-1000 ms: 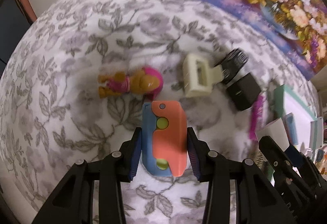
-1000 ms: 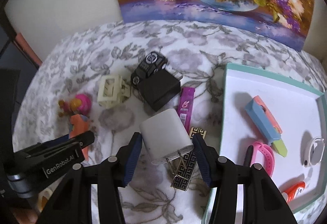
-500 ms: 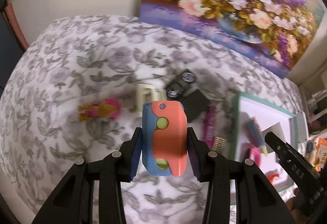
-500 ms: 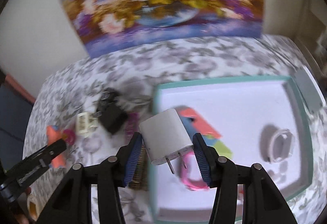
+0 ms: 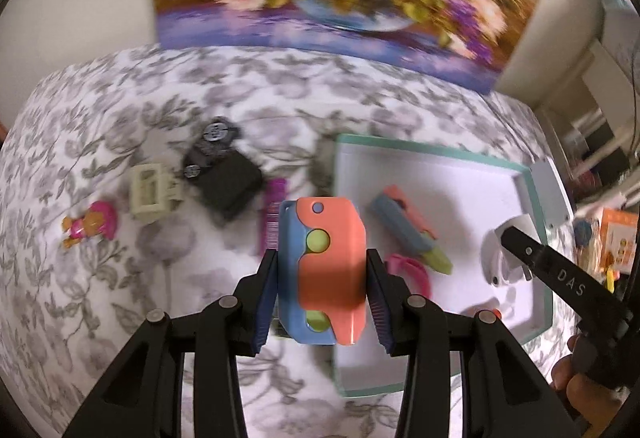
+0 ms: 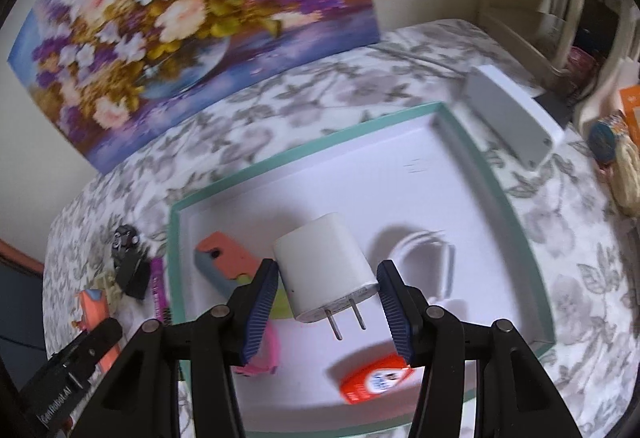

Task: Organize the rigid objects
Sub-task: 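Lower the toy block into the tray with the left gripper while the right gripper places the charger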

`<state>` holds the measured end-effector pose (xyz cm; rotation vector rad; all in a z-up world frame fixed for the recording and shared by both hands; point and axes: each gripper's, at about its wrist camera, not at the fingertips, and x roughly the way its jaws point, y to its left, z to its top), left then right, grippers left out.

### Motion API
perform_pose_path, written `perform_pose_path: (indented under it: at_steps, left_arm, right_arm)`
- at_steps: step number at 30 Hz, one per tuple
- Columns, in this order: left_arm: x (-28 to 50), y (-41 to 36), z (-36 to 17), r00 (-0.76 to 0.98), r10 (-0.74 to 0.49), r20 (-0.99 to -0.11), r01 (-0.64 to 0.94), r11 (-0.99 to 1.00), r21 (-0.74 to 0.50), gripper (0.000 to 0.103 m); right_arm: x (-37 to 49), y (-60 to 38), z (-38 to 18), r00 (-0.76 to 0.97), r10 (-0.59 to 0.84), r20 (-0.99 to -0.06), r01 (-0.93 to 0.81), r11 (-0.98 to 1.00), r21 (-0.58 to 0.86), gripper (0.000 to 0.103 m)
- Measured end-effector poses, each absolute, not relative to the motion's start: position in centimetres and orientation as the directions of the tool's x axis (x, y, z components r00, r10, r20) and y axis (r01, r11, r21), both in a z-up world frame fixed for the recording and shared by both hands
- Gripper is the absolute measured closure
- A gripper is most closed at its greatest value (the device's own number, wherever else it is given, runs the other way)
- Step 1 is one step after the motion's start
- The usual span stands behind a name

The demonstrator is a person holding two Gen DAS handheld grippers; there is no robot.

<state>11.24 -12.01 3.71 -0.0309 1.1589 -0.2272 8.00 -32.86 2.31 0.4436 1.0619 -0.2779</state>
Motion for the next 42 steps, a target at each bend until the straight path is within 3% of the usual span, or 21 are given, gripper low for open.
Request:
perform_pose_path:
  at_steps: [15,27,31,42]
  left_arm:
    - [9.9,-18.5,0.5,0.279,-0.217,-0.936,0.302,0.945,-0.129,0.059]
    - [9.9,-18.8,-0.7,0.248,-0.207,-0.946,0.301,0.945,-0.128,0.059]
    - [10.0,-18.7,-0.7,0.24,-0.209,-0.948,0.298,0.945,-0.133,0.049]
    - [10.9,-16.4,-0.5,0.25,-0.202,-0.947,0.231,0.962,-0.145,0.045]
  right_arm:
    - [6.9,-35.1,1.6,0.433,-0.016,-0.901,0.469,0.858,0.21,0.048]
    - [7.2,-33.9,0.6,0.403,0.006,-0.915,0.441,0.875,0.2,0.048]
    - [7.2,-34.0,0.3,0.395,0.016,-0.919,0.445,0.871,0.207,0.048]
    - [7.1,-34.3,1.6,0.415,-0.006,-0.91,0.457,0.866,0.202,0.046]
